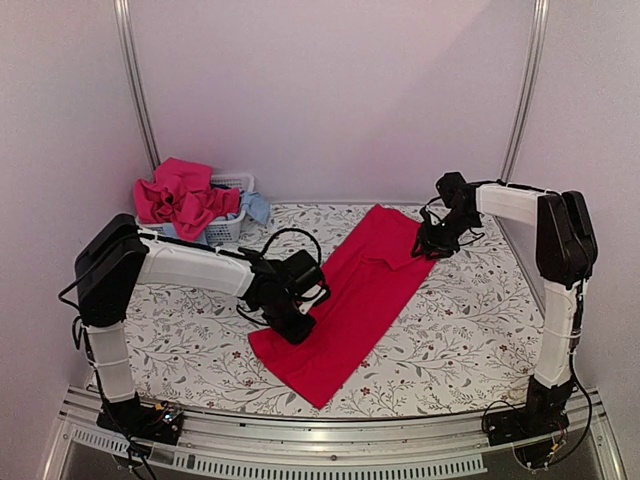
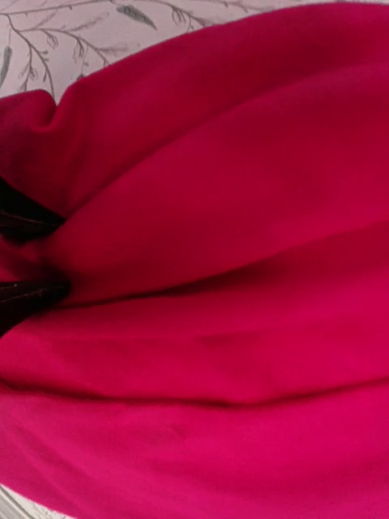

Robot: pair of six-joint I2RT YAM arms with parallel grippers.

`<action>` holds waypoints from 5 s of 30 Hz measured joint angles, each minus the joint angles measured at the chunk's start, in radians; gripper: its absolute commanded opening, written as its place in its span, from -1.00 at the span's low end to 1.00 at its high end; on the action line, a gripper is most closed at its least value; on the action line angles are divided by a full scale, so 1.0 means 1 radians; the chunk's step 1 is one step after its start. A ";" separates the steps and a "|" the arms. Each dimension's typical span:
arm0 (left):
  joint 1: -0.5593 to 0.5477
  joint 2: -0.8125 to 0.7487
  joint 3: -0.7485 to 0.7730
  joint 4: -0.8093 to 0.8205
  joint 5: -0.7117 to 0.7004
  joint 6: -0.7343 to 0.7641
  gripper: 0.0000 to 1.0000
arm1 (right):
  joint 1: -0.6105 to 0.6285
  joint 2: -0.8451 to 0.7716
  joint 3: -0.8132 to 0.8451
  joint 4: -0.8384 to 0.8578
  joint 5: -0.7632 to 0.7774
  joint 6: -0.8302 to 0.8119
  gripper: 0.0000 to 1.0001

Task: Fold and stack the mixed laundry pile
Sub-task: Rotate the rectangle-folded T-shirt at the center of the board, then pick up the rectangle-folded T-shirt from the center of the board.

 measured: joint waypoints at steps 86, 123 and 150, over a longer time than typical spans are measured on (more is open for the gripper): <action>0.116 0.127 0.170 0.010 -0.068 -0.104 -0.50 | 0.208 0.012 -0.185 0.116 -0.041 -0.018 -0.41; -0.032 0.031 0.033 0.045 -0.046 -0.018 -0.37 | 0.380 -0.324 -0.613 0.096 -0.138 0.010 -0.30; -0.267 -0.018 -0.030 0.079 0.114 0.046 -0.27 | 0.284 -0.343 -0.686 0.066 -0.204 0.017 -0.27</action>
